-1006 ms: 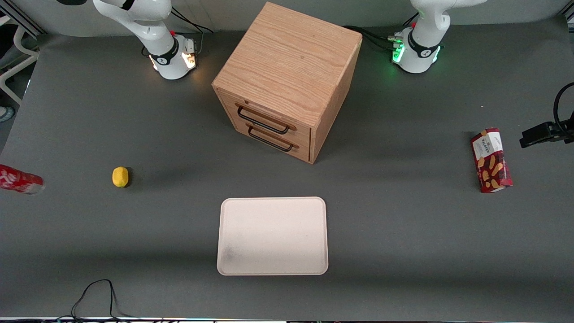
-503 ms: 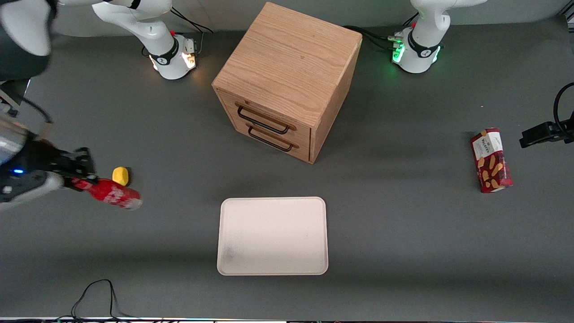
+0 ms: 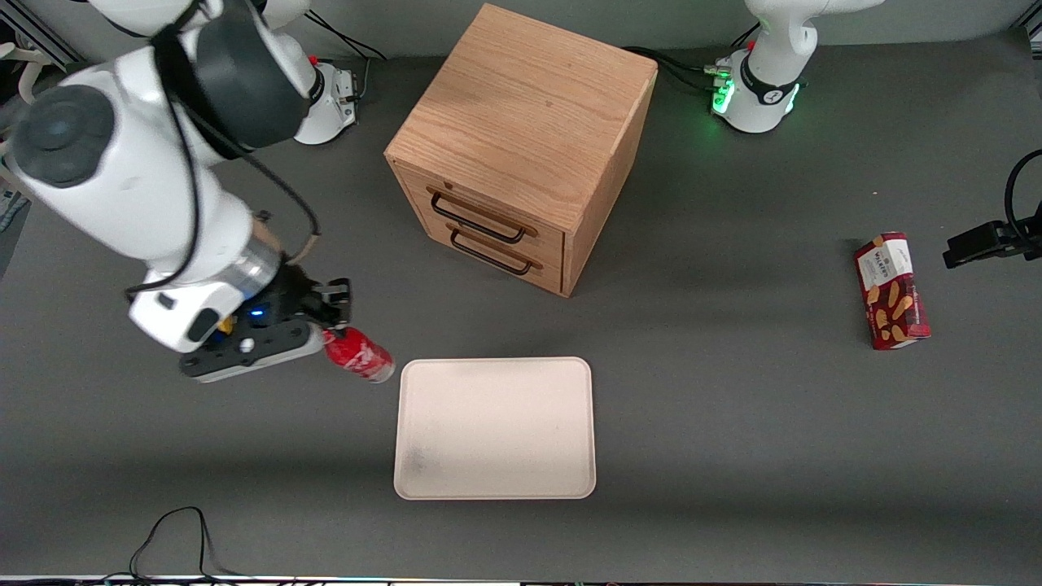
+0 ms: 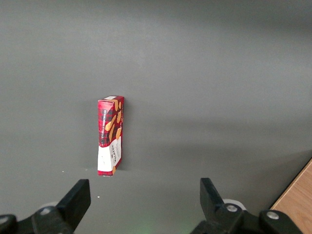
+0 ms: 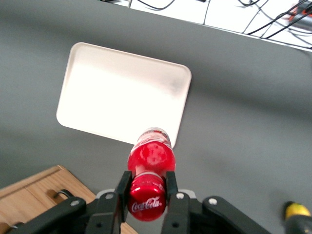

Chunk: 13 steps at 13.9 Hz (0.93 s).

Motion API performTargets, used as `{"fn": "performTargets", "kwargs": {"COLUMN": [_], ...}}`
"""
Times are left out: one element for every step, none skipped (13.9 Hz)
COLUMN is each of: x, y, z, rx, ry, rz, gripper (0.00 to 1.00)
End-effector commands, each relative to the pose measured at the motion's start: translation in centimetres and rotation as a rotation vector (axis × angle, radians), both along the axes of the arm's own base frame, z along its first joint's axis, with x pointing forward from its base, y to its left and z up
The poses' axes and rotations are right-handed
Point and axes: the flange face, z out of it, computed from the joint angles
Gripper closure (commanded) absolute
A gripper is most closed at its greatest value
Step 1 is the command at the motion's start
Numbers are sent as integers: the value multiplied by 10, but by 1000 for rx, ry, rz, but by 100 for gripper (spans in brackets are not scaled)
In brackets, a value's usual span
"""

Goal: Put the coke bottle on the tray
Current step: 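Lift the bottle and carry it toward the white tray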

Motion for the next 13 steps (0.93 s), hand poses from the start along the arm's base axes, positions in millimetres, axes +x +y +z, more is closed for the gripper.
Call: {"fn": "performTargets", "kwargs": {"x": [2, 3, 5, 11, 18, 25, 34, 41, 48, 54, 60, 67, 72], "y": [11, 11, 13, 15, 18, 20, 20, 20, 23, 24, 23, 19, 17], "z": [5, 3, -2, -19, -33, -47, -67, -86, -106, -125, -140, -162, -176], "rx": [0, 0, -2, -12, -22, -22, -26, -30, -33, -37, -38, -42, -56], "ry": [-35, -35, -34, -22, -20, -25, -22, -19, -13, -11, -12, -5, -11], "rz": [-55, -55, -54, -54, -51, -50, -49, -53, -52, -54, -55, -62, -57], "gripper": [100, 100, 100, 100, 100, 100, 100, 100, 100, 100, 100, 100, 100]}}
